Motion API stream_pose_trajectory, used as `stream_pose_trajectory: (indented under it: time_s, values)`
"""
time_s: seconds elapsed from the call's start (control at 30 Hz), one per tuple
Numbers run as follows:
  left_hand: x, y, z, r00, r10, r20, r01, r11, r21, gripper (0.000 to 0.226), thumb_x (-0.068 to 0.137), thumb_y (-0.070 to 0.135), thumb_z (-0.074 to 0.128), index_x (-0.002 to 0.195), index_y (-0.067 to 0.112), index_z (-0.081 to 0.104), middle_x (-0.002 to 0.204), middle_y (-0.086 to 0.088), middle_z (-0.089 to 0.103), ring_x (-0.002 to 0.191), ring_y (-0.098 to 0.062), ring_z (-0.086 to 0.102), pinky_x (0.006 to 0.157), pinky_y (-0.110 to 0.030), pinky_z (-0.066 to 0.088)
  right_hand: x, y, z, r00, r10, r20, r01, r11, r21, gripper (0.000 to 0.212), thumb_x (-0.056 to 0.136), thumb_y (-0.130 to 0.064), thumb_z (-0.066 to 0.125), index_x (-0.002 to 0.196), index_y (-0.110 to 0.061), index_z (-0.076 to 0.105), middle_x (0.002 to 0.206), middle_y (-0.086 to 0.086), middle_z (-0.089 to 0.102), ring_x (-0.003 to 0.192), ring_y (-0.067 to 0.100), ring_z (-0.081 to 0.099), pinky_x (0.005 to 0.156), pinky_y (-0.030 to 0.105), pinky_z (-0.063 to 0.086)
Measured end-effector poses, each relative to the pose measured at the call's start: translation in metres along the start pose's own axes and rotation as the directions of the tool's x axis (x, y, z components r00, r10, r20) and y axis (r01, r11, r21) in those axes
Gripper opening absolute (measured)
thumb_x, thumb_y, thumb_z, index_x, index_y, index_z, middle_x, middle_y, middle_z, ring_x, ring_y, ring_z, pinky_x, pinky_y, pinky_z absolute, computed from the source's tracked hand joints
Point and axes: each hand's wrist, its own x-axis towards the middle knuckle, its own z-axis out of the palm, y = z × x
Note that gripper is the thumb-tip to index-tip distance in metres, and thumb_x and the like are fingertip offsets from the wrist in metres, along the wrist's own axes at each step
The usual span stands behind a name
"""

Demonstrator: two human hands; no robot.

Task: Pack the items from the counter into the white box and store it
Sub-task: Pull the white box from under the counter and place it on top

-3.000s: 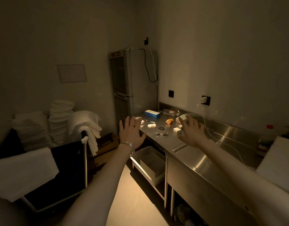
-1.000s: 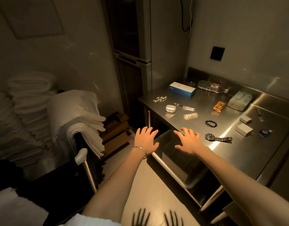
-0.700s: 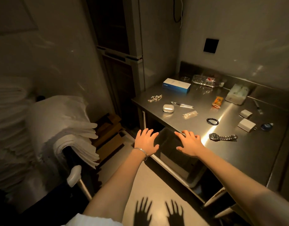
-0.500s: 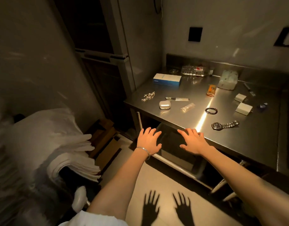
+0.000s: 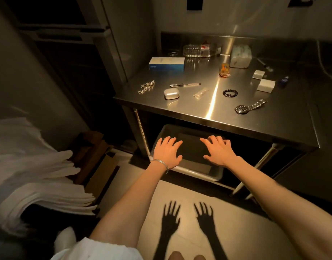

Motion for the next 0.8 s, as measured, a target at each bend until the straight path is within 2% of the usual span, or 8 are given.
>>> stream_pose_trajectory:
  time_s: [0.2, 0.4, 0.47, 0.53, 0.6, 0.67, 0.73, 0.8]
  values:
    - [0.031, 0.005, 0.113, 1.0, 0.021, -0.003, -0.021, 0.998, 0.06, 0.058, 0.088, 0.045, 0.045, 0.14, 0.028, 0.025, 0.15, -0.003, 0.029, 0.141, -0.024, 0.019, 0.117, -0.045, 0.012, 0.044, 0.012, 0.104, 0.997, 0.027, -0.074, -0.031, 0.998, -0.052, 0.07, 0.088, -0.04, 0.054, 0.146, -0.025, 0.017, 0.146, 0.01, 0.03, 0.134, 0.03, 0.03, 0.107, 0.048, 0.028]
    - [0.079, 0.014, 0.243, 0.998, 0.025, 0.05, -0.026, 0.999, 0.036, 0.058, 0.088, 0.044, 0.045, 0.14, 0.028, 0.025, 0.15, -0.003, 0.028, 0.141, -0.025, 0.019, 0.116, -0.047, 0.013, 0.094, 0.034, 0.228, 0.998, 0.052, -0.031, -0.054, 0.996, -0.071, 0.069, 0.09, -0.037, 0.052, 0.146, -0.025, 0.015, 0.149, 0.013, 0.026, 0.136, 0.032, 0.026, 0.108, 0.053, 0.026]
    - [0.094, 0.015, 0.283, 0.998, 0.043, 0.055, -0.045, 0.998, 0.038, 0.059, 0.088, 0.044, 0.046, 0.141, 0.027, 0.025, 0.15, -0.003, 0.028, 0.14, -0.025, 0.019, 0.116, -0.047, 0.012, 0.11, 0.04, 0.265, 0.999, 0.048, -0.019, -0.049, 0.996, -0.07, 0.067, 0.091, -0.036, 0.052, 0.146, -0.023, 0.016, 0.147, 0.014, 0.03, 0.135, 0.033, 0.03, 0.107, 0.053, 0.029]
    - [0.109, 0.014, 0.319, 0.998, 0.05, 0.049, -0.052, 0.998, 0.043, 0.058, 0.088, 0.043, 0.045, 0.141, 0.027, 0.026, 0.149, -0.004, 0.03, 0.139, -0.025, 0.021, 0.115, -0.046, 0.013, 0.126, 0.046, 0.296, 0.998, 0.054, -0.013, -0.055, 0.997, -0.059, 0.062, 0.092, -0.034, 0.051, 0.144, -0.02, 0.02, 0.141, 0.015, 0.04, 0.128, 0.033, 0.042, 0.101, 0.049, 0.037]
    - [0.127, 0.012, 0.35, 0.998, 0.053, 0.028, -0.054, 0.997, 0.059, 0.056, 0.088, 0.044, 0.044, 0.139, 0.024, 0.029, 0.145, -0.005, 0.035, 0.136, -0.026, 0.026, 0.114, -0.046, 0.016, 0.142, 0.054, 0.321, 0.998, 0.065, -0.006, -0.066, 0.998, -0.019, 0.051, 0.094, -0.031, 0.048, 0.139, -0.014, 0.031, 0.131, 0.014, 0.05, 0.117, 0.032, 0.052, 0.091, 0.044, 0.045]
    - [0.144, 0.011, 0.377, 0.998, 0.057, 0.003, -0.057, 0.995, 0.084, 0.052, 0.088, 0.044, 0.043, 0.134, 0.02, 0.036, 0.138, -0.008, 0.042, 0.129, -0.027, 0.034, 0.111, -0.046, 0.022, 0.16, 0.062, 0.343, 0.997, 0.063, 0.047, -0.065, 0.997, 0.034, 0.036, 0.096, -0.025, 0.044, 0.128, -0.009, 0.042, 0.127, 0.015, 0.054, 0.112, 0.032, 0.055, 0.087, 0.042, 0.046]
    - [0.157, 0.013, 0.398, 0.999, 0.044, -0.02, -0.042, 0.995, 0.096, 0.047, 0.089, 0.044, 0.041, 0.126, 0.015, 0.044, 0.129, -0.01, 0.05, 0.121, -0.028, 0.041, 0.104, -0.044, 0.029, 0.176, 0.067, 0.365, 0.993, 0.066, 0.102, -0.075, 0.994, 0.085, 0.032, 0.097, -0.019, 0.04, 0.127, -0.007, 0.044, 0.13, 0.017, 0.052, 0.116, 0.033, 0.052, 0.094, 0.043, 0.043]
    - [0.168, 0.018, 0.415, 1.0, 0.019, -0.025, -0.016, 0.996, 0.091, 0.044, 0.09, 0.043, 0.039, 0.118, 0.011, 0.051, 0.122, -0.012, 0.055, 0.116, -0.03, 0.046, 0.1, -0.043, 0.032, 0.189, 0.071, 0.387, 0.994, 0.072, 0.084, -0.078, 0.995, 0.066, 0.044, 0.096, -0.018, 0.041, 0.138, -0.011, 0.033, 0.143, 0.018, 0.038, 0.129, 0.034, 0.039, 0.106, 0.047, 0.03]
